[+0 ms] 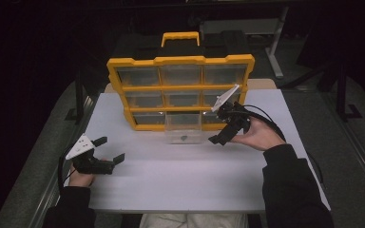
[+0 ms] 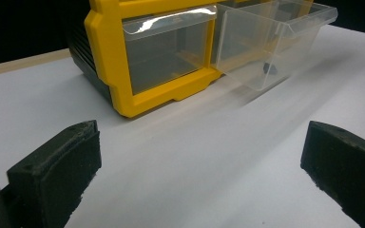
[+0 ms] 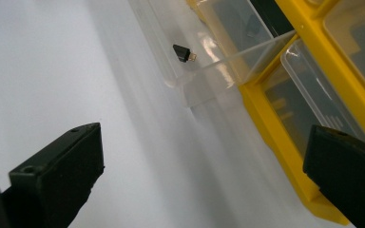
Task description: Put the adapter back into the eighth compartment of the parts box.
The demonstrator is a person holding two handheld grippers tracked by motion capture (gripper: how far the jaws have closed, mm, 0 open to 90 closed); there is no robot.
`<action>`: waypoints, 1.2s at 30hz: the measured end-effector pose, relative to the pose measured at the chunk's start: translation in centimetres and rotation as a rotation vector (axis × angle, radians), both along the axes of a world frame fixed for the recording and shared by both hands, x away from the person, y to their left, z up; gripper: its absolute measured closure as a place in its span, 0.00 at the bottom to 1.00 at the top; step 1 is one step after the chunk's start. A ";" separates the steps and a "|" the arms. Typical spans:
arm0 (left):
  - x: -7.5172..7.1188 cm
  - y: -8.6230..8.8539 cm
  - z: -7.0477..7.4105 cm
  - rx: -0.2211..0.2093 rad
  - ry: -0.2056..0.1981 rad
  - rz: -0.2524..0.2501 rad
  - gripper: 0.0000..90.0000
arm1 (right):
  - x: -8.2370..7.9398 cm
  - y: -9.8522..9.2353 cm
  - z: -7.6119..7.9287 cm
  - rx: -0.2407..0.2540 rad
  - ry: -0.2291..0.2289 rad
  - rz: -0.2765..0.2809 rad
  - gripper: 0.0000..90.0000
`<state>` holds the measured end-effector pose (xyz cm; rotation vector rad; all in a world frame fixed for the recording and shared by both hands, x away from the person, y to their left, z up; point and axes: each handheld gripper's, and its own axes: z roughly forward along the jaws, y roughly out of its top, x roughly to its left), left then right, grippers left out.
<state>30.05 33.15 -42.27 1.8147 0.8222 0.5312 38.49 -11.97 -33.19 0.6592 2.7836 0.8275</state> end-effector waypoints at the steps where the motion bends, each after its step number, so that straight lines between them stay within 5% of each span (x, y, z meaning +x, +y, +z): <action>1: 0.0 0.0 0.0 0.001 0.000 0.000 0.00 | -0.1 -0.2 0.0 0.006 0.000 -0.003 0.00; 21: 0.0 0.0 0.0 0.000 0.000 0.002 0.00 | -1.4 -3.4 -1.5 0.061 -0.008 -0.053 0.00; 36: 0.0 0.0 0.0 0.002 0.001 0.001 0.00 | -2.7 -6.5 -2.4 0.152 0.001 -0.130 0.00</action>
